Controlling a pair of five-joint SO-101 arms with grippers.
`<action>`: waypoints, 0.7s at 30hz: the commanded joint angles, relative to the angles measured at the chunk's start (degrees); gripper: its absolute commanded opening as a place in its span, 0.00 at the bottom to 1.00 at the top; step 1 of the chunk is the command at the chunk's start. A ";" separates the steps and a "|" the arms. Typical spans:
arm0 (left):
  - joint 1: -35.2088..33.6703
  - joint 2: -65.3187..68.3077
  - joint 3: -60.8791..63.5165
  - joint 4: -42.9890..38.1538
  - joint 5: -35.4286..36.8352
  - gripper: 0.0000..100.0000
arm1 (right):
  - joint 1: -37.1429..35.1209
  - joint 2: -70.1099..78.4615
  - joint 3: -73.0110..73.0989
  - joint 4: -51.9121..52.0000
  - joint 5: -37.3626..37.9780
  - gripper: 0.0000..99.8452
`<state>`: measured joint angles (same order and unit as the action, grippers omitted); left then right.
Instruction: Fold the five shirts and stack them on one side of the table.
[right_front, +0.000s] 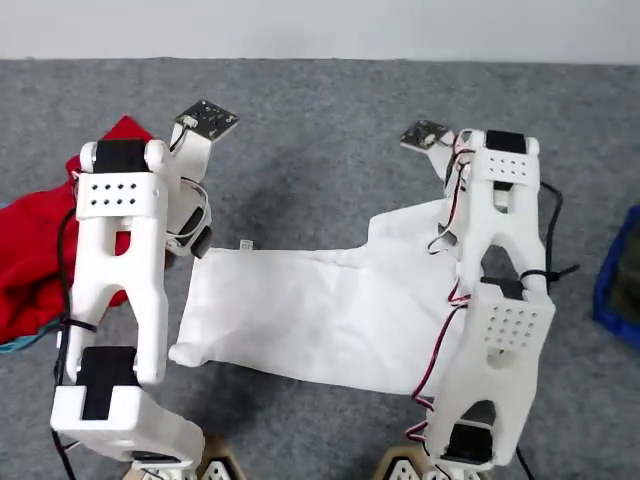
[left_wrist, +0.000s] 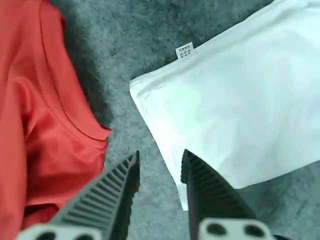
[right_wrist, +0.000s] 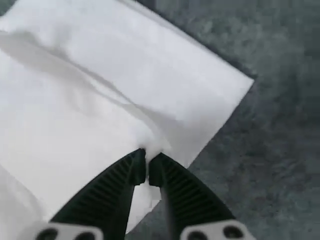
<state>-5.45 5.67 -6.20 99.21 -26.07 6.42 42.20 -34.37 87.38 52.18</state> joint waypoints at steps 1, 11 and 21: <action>0.09 -2.73 0.31 1.41 0.97 0.13 | 0.40 -4.44 -2.73 -2.15 -0.44 0.01; 0.09 -2.73 8.13 1.41 0.97 0.13 | 0.75 -5.05 -2.73 -8.22 -0.79 0.01; 0.53 -2.73 8.22 1.23 0.97 0.13 | -0.48 -4.53 -2.64 -13.85 -6.42 0.03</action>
<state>-5.45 5.67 2.15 99.30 -25.89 6.51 39.65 -34.37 74.20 46.11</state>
